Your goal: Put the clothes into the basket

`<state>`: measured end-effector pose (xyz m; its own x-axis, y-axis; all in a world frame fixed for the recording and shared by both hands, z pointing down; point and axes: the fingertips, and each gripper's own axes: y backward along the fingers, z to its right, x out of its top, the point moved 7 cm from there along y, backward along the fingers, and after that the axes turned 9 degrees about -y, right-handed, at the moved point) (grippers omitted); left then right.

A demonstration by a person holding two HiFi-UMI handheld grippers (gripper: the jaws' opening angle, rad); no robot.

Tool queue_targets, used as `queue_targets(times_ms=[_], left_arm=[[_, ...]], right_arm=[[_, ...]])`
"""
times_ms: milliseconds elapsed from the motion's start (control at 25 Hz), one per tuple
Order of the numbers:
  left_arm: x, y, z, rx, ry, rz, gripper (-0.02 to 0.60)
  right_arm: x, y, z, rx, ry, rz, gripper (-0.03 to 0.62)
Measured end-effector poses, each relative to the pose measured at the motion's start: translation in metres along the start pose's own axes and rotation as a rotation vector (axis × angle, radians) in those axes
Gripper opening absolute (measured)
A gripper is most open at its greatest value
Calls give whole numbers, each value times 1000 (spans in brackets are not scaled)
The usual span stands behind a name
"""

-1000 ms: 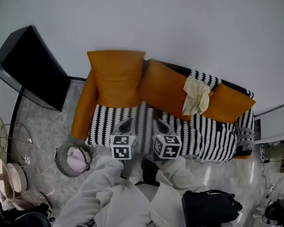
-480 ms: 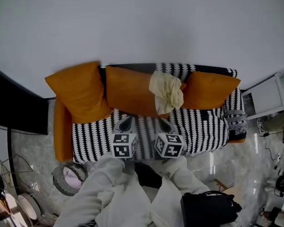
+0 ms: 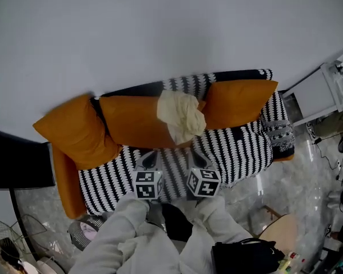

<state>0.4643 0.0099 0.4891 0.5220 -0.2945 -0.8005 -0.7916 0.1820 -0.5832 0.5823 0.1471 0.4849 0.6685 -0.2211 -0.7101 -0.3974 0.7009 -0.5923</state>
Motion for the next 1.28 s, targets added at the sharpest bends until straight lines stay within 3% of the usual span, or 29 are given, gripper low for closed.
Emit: queue_targets(times_ms=[440, 520, 680, 1000, 1280], left_arm=[[10, -89, -1, -54, -48, -27, 0], [9, -101, -3, -56, -46, -36, 0], [5, -121, -9, -60, -43, -61, 0], [-16, -143, -20, -65, -18, -102, 0], [-18, -133, -36, -42, 10, -86, 0]], right_arm=[[11, -70, 39, -35, -21, 13, 37], [10, -81, 44, -43, -23, 15, 111], [11, -105, 58, -65, -34, 12, 118], [6, -144, 67, -86, -42, -23, 138], [11, -166, 70, -150, -24, -54, 127]])
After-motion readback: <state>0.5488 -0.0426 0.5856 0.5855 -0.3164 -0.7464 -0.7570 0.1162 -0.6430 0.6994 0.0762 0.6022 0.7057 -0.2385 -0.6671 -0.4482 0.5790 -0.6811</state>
